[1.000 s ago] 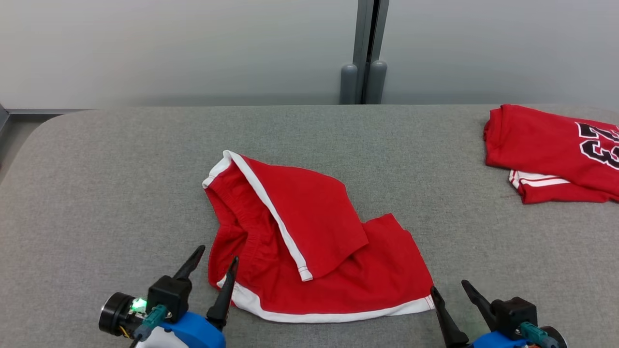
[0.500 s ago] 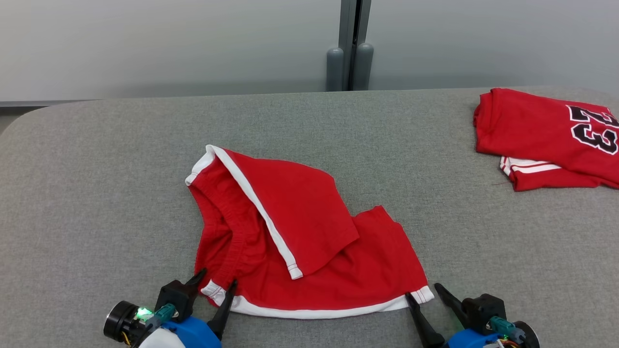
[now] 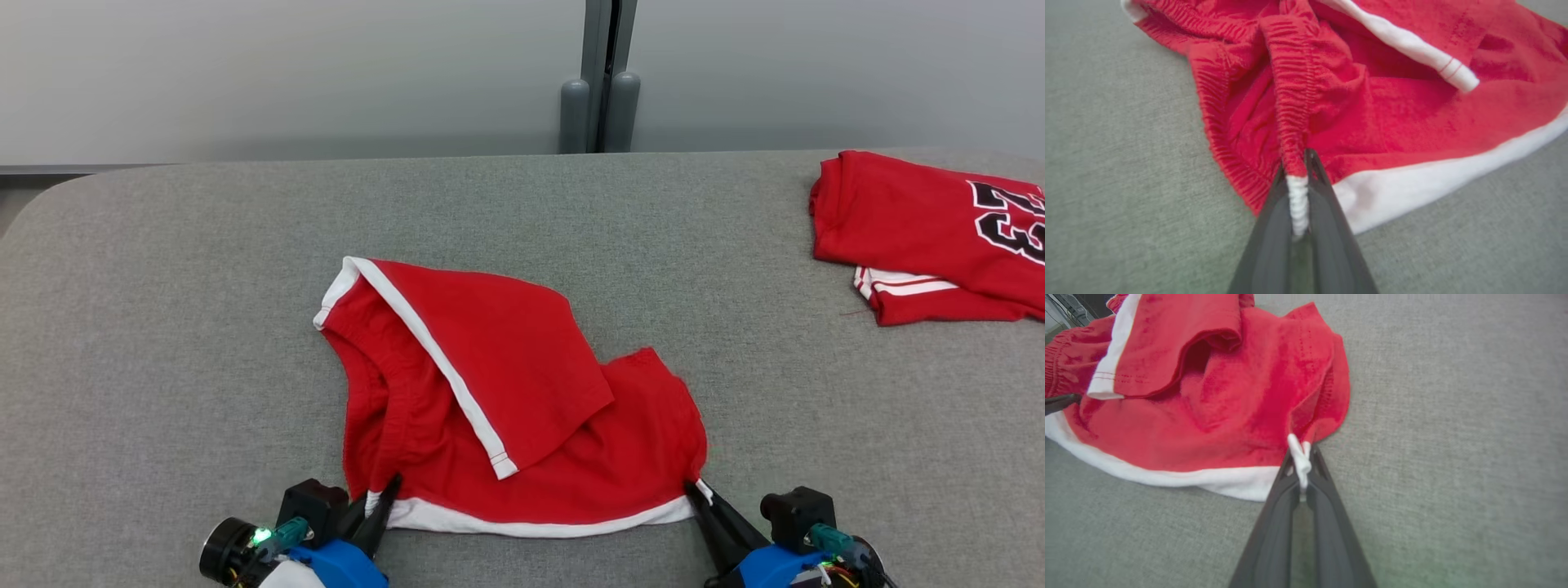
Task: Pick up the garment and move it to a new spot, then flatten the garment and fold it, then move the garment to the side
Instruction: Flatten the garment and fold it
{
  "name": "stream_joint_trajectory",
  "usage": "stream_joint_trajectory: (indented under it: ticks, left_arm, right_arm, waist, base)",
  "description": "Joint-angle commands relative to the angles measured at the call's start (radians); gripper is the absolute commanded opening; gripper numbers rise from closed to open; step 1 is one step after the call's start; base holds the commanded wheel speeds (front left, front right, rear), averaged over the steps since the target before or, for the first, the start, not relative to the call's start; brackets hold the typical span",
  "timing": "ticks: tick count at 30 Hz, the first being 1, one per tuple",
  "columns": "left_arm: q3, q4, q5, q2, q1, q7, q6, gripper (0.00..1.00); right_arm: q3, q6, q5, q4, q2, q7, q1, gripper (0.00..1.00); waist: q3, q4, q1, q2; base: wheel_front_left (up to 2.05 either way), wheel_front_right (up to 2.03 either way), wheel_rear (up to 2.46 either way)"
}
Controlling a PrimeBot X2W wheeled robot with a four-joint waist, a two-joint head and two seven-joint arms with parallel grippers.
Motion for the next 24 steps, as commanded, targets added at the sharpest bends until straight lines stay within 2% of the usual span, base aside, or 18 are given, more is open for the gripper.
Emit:
stream_joint_trajectory:
  ticks: [1, 4, 9, 15, 19, 24]
  left_arm:
    - [-0.003, -0.030, -0.030, 0.006, -0.011, -0.011, 0.000, 0.00]
    - [-0.004, -0.075, -0.052, 0.016, -0.018, -0.017, -0.001, 0.00]
    - [0.024, -0.232, -0.090, 0.053, -0.073, -0.022, -0.001, 0.00]
    - [0.061, -0.385, -0.115, 0.119, -0.275, 0.023, -0.001, 0.00]
    - [0.075, -0.425, -0.183, 0.130, -0.493, 0.088, -0.001, 0.00]
    - [0.044, -0.343, -0.250, 0.111, -0.810, 0.132, -0.001, 0.00]
  right_arm:
    - [-0.004, 0.000, 0.026, -0.023, 0.003, -0.006, -0.013, 0.00]
    - [-0.010, 0.000, 0.054, -0.058, 0.003, -0.009, -0.025, 0.00]
    - [-0.022, 0.000, 0.103, -0.170, -0.028, -0.009, -0.093, 0.00]
    - [-0.016, 0.000, 0.161, -0.246, -0.068, 0.039, -0.326, 0.00]
    - [-0.007, 0.000, 0.201, -0.203, -0.075, 0.106, -0.566, 0.00]
    - [-0.061, 0.000, 0.257, -0.041, -0.051, 0.148, -0.926, 0.00]
  waist:
    - [-0.001, 0.001, 0.0000, -0.0002]
    - [0.001, 0.004, 0.0000, -0.0002]
    - [0.015, 0.007, 0.0000, -0.0002]
    - [0.071, 0.003, 0.0000, -0.0002]
    - [0.140, -0.002, 0.0000, -0.0002]
    - [0.239, -0.009, 0.0000, -0.0002]
  base:
    - [0.00, 0.00, 0.00]
    - [0.00, 0.00, 0.00]
    - [0.00, 0.00, 0.00]
    - [0.00, 0.00, 0.00]
    - [0.00, 0.00, 0.00]
    - [0.00, 0.00, 0.00]
